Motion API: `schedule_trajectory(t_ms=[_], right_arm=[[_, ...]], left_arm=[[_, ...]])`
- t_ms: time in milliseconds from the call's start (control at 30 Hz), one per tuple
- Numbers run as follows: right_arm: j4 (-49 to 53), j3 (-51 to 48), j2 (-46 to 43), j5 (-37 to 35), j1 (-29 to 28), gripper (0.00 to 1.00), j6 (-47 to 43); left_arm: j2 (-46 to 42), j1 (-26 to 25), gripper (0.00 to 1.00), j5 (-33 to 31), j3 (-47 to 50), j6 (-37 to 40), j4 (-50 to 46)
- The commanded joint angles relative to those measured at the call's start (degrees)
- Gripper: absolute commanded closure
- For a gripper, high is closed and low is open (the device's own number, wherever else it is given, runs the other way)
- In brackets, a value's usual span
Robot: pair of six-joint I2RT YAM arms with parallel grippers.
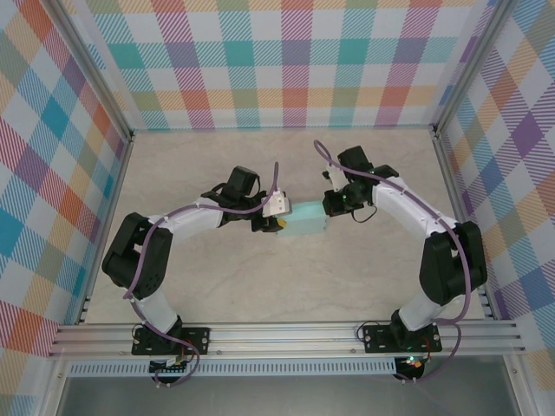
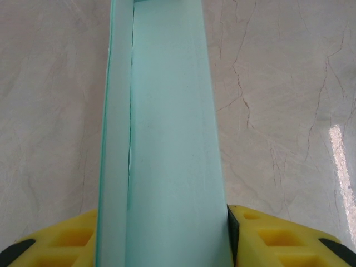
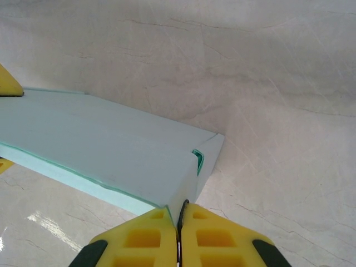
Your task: Fold the paper box
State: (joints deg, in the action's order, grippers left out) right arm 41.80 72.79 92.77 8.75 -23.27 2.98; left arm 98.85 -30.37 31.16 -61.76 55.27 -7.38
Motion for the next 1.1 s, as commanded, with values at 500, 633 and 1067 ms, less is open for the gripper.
schedule_trajectory(t_ms=[500,633,1067], right_arm=[[8.18,7.37,5.37,3.64,-0.79,0.96,1.26],[9.11,8.33,6.26,3.5,-1.11,0.96,2.66],[14.69,14.12,9.97,3.23,-1.24,0.97,1.41]], left_arm=[[3.72,-1.09,0.54,-5.21,-0.49,-1.55,-6.44],[3.98,-1.27,0.54,-5.58,-0.8,-1.58,-6.65],[4.15,-1.36,0.55,-5.77,-0.83,-1.61,-7.09]])
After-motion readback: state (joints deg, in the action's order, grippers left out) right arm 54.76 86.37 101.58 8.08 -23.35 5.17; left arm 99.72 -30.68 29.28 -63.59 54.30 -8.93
